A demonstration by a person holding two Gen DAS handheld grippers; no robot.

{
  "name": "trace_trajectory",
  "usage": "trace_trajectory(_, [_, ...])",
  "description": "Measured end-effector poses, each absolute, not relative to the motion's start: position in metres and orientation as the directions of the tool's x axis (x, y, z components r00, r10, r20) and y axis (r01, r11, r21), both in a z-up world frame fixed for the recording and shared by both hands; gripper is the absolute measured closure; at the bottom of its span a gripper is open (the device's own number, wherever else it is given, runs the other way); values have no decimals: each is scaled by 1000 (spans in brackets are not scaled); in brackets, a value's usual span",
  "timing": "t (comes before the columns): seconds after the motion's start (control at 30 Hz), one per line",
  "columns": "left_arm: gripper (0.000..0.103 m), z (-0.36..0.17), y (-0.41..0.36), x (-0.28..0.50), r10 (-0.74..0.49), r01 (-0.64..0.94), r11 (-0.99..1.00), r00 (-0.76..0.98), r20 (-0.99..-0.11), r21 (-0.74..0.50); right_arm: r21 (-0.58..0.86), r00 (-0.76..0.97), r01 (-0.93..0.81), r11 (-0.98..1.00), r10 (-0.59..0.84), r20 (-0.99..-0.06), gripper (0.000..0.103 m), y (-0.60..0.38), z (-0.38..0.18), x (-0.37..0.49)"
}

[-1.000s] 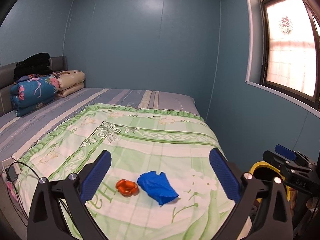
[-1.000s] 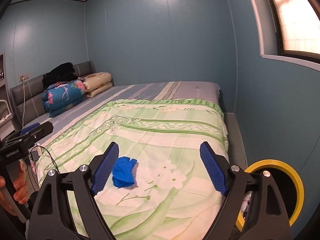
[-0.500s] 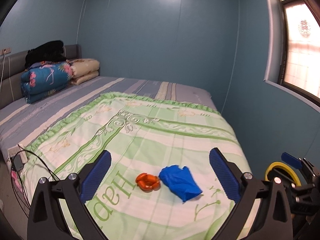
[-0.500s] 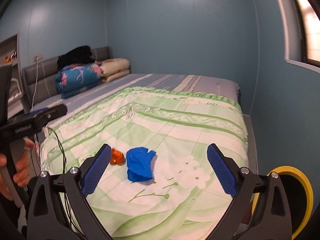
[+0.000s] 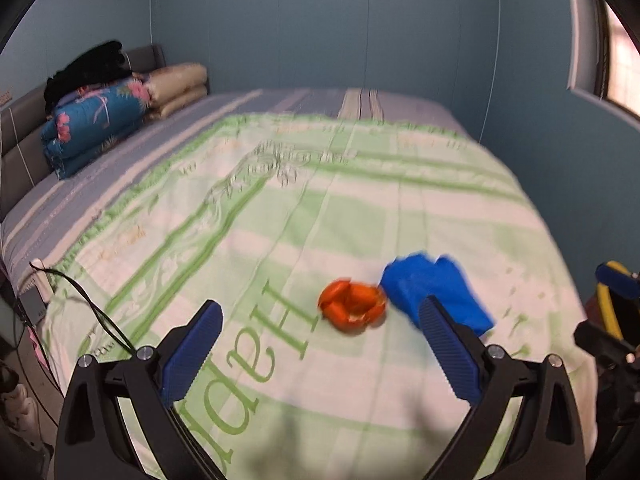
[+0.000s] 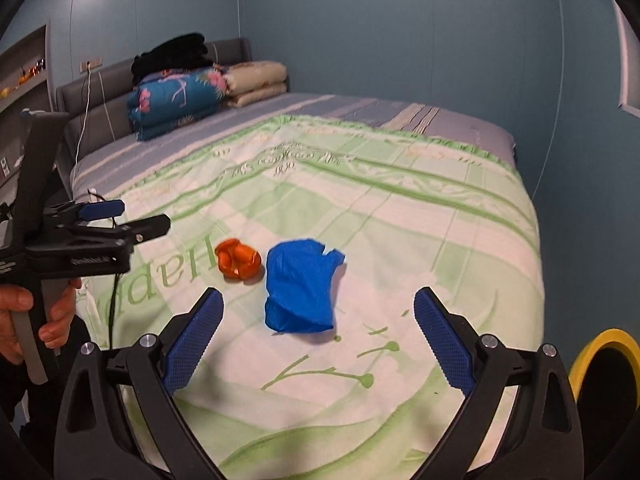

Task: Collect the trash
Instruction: 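Move both open tools back over the blue bag and orange peel, then grasp the orange peel with the left tool while the right tool grasps the blue bag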

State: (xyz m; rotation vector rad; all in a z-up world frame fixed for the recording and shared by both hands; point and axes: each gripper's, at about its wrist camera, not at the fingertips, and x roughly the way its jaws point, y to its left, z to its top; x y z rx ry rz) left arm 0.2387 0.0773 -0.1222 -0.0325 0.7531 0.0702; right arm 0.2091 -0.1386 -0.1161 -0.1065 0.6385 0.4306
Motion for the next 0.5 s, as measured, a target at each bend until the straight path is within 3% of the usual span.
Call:
trace_trajectory(0.4, [8, -187, 91, 293, 66, -76, 997, 568, -820, 28, 38, 628, -471, 881, 366, -687, 12, -113, -165, 255])
trace_trajectory(0.5, [8, -193, 87, 305, 84, -60, 996, 555, -828, 61, 36, 610, -481, 876, 364, -704, 17, -110, -171, 264])
